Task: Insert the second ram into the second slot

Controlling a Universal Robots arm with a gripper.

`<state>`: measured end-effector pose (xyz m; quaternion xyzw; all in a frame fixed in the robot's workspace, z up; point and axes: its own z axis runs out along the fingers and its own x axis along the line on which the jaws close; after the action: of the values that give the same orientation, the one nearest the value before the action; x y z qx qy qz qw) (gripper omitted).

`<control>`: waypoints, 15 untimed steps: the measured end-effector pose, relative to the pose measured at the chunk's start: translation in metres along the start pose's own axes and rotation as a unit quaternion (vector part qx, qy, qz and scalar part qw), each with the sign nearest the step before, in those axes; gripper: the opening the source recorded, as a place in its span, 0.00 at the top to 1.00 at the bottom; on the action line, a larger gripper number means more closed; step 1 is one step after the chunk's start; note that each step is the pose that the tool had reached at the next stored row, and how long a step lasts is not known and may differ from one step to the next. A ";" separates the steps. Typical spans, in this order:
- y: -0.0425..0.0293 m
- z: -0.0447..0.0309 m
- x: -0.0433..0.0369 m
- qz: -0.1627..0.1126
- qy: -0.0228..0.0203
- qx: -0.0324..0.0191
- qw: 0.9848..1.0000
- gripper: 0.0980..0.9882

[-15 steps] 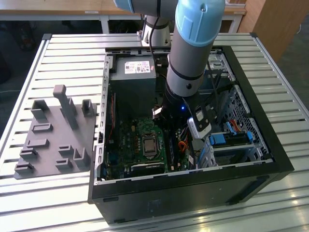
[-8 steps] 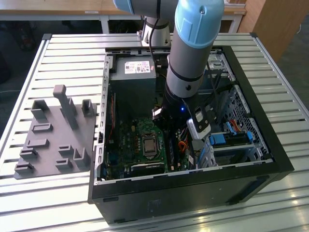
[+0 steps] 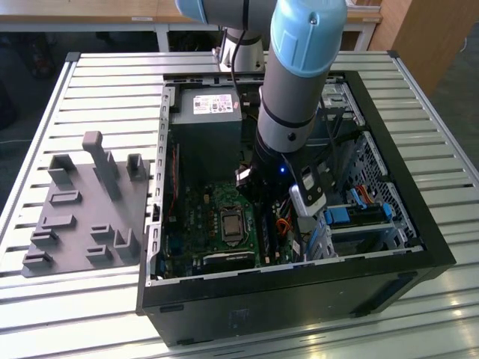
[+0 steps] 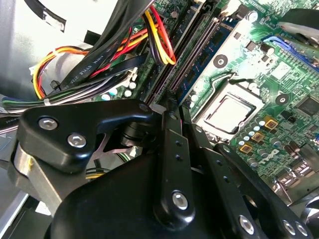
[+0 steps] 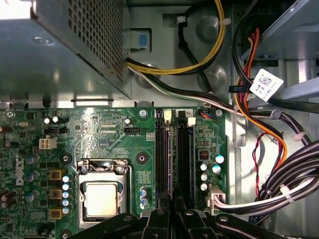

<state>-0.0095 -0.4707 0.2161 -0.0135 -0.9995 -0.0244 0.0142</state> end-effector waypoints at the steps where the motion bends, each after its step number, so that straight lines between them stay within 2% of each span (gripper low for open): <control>1: 0.0000 0.0002 0.0000 0.000 0.000 0.000 1.000 0.96; 9: 0.0000 0.0013 0.0000 0.000 0.000 -0.001 1.000 0.96; 13: 0.0000 0.0002 0.0001 0.000 0.000 -0.006 1.000 0.96; 15: 0.0001 0.0002 0.0000 0.000 0.000 -0.007 1.000 0.96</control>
<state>-0.0095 -0.4706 0.2159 -0.0135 -0.9993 -0.0310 0.0143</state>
